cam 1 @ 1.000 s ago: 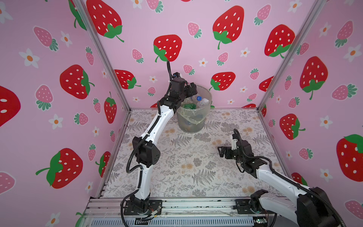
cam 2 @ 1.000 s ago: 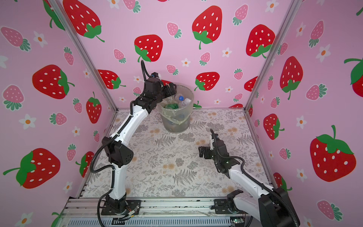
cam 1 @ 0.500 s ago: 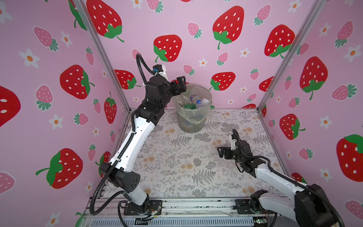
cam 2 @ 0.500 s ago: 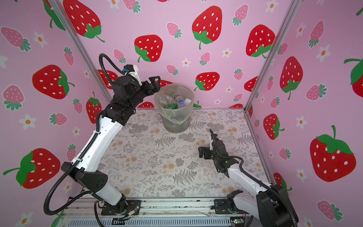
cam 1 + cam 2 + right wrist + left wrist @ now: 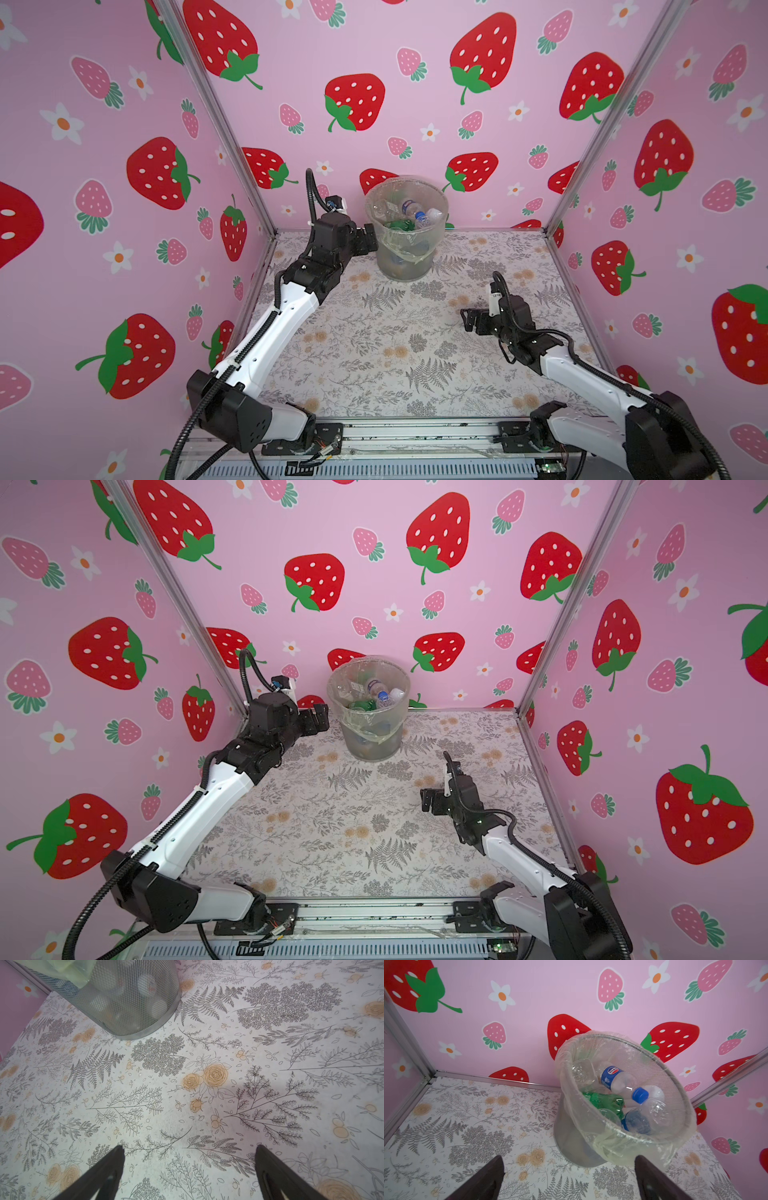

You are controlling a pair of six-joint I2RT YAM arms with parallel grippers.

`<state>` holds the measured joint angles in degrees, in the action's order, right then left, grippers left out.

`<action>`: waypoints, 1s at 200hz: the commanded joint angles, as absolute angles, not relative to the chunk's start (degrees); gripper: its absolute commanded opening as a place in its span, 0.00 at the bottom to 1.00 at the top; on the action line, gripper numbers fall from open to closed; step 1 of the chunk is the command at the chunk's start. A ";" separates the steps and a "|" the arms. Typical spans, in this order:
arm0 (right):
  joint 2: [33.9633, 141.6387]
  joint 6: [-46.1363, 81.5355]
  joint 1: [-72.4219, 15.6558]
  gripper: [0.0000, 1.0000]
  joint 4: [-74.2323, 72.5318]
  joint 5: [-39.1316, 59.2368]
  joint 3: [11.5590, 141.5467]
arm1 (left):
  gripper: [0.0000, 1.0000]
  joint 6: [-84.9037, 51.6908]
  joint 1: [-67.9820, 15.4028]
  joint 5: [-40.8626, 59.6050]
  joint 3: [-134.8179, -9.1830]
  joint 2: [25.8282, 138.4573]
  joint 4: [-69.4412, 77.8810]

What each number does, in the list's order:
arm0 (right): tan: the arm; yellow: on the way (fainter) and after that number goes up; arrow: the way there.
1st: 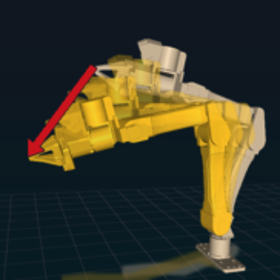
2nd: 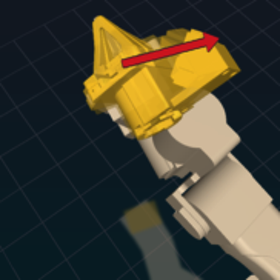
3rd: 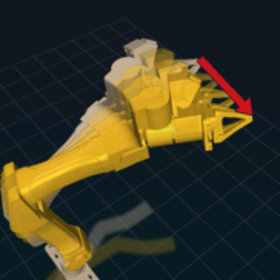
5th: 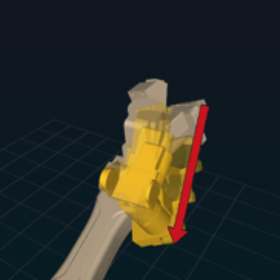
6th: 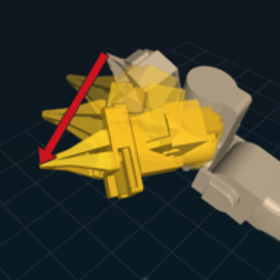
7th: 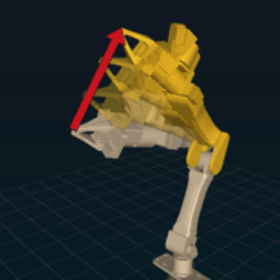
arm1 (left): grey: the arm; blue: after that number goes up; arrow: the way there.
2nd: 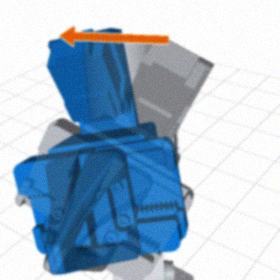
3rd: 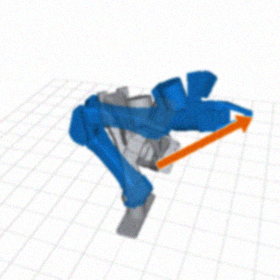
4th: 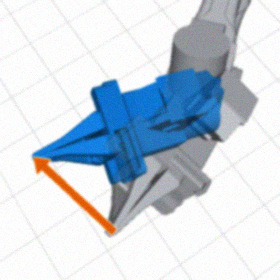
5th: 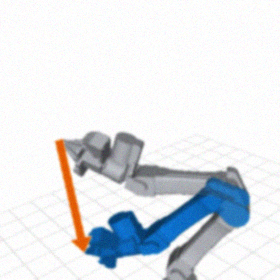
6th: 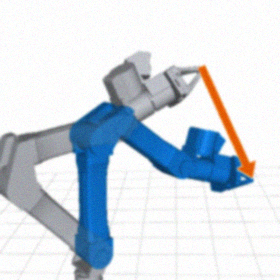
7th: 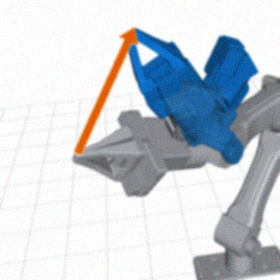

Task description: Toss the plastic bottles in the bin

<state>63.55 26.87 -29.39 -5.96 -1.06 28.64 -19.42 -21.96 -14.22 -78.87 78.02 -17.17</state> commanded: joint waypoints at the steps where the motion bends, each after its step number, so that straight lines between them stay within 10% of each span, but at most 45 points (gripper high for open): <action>1: 61.85 26.11 -29.44 0.99 -6.08 -3.45 30.92 | 0.99 -18.24 -20.95 -18.26 -75.84 76.11 -18.86; 200: 55.12 19.91 -29.17 0.99 -11.24 -25.80 28.82 | 0.99 -7.74 -7.01 -15.73 -28.74 68.84 23.38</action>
<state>56.62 21.30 -29.34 -9.39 -21.76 29.63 -7.53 -11.75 -20.49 -34.15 70.15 9.85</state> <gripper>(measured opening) 0.994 0.990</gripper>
